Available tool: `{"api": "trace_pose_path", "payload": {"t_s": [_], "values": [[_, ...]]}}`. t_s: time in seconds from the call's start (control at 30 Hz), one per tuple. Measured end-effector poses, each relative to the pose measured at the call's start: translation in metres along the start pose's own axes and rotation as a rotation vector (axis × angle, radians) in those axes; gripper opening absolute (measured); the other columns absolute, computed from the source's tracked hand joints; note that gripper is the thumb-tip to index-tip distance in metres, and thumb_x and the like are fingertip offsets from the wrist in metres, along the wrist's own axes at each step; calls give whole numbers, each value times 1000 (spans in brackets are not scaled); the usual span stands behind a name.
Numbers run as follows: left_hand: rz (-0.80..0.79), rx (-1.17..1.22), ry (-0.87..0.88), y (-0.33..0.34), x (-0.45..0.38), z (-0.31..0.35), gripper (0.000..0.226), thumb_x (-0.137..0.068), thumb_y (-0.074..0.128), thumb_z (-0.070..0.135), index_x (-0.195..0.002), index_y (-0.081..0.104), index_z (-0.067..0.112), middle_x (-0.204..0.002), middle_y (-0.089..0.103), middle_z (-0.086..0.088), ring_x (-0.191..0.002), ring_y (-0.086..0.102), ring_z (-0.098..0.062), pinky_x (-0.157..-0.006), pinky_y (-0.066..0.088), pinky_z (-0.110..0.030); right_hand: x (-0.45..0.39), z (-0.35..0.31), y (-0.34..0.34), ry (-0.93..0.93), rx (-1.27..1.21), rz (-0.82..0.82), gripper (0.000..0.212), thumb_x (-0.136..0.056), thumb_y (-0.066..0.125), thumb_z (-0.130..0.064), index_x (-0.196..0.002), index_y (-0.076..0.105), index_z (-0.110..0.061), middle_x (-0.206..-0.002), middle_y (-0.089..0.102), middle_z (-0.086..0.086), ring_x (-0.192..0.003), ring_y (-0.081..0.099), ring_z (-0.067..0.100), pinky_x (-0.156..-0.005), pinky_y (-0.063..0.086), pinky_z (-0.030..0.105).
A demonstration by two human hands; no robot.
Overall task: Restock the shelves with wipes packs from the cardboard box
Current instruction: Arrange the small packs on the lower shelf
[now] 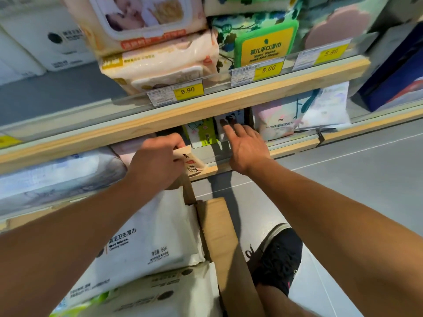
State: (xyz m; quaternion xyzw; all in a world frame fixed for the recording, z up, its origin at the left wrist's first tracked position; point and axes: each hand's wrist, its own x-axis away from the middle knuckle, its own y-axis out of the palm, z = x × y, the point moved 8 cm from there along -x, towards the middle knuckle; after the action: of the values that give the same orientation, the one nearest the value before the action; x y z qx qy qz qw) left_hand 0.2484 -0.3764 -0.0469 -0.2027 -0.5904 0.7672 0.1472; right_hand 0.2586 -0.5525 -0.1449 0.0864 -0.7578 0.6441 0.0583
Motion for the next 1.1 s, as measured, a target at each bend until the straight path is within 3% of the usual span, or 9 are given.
{"api": "trace_pose_path", "payload": {"t_s": [0.2,0.4,0.6,0.73,0.9,1.1], "values": [[18,6,-43,3,-12,20,16,-75,68,11,-88,62,15,-82,66,-6,-77,57,-30,-62,44,-35,3,-1,2,30,-92,-63,101,-76,76,-22,-152,10,-21,-155,23,7,-142,25,32,-115,26,42],[-154,-62,-276,35,-31,28,25,-85,55,12,-106,52,25,-99,58,0,-91,52,-23,-70,41,-35,26,11,13,28,-94,-81,109,-81,74,-26,-154,-7,-26,-163,1,3,-147,11,30,-119,18,41],[-92,-131,-266,59,-43,38,30,-85,55,3,-111,52,17,-110,57,-4,-103,52,-27,-73,39,-35,37,24,14,45,-113,-103,111,-79,76,-26,-154,-7,-28,-163,-3,0,-148,9,31,-118,21,43],[-95,-158,-254,73,-51,36,31,-83,56,0,-109,51,17,-105,57,-6,-97,54,-27,-72,36,-33,37,21,8,11,-125,-55,108,-80,74,-27,-154,-3,-26,-163,0,1,-146,14,30,-116,23,40],[-107,-164,-241,85,-56,37,30,-86,53,3,-111,52,19,-104,57,-7,-99,54,-28,-86,42,-39,42,19,12,-8,-161,-44,106,-79,73,-26,-154,-3,-26,-162,1,2,-145,15,30,-116,27,41],[-63,-213,-356,73,-62,27,16,-90,55,11,-93,59,27,-80,55,0,-88,58,-27,-76,28,-36,48,25,6,1,-201,-28,101,-79,72,-25,-153,3,-23,-158,13,4,-139,28,31,-110,36,41]]}}
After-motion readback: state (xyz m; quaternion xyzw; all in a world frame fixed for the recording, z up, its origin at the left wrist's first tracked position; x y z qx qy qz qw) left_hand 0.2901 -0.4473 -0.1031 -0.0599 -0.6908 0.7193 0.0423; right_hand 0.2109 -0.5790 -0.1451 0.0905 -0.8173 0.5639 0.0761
